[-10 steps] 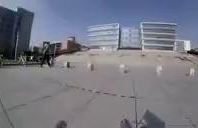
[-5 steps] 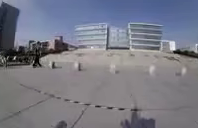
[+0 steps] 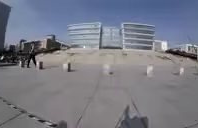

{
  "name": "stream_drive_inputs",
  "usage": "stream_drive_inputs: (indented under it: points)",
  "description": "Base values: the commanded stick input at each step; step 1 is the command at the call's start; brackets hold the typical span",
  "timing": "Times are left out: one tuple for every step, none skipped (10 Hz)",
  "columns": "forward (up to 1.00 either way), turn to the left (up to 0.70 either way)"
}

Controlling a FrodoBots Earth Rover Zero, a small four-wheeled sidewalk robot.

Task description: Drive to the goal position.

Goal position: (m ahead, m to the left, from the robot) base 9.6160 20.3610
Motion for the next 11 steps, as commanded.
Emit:
stream_drive_inputs:
  points:
    - [1.0, 0.09]
    - [1.0, 0.07]
    - [1.0, 0.0]
    - [1.0, 0.0]
    - [1.0, 0.0]
    - [1.0, 0.0]
    - [1.0, 0.0]
    - [1.0, 0.0]
    - [1.0, 0.0]
    - [1.0, 0.0]
    - [1.0, 0.07]
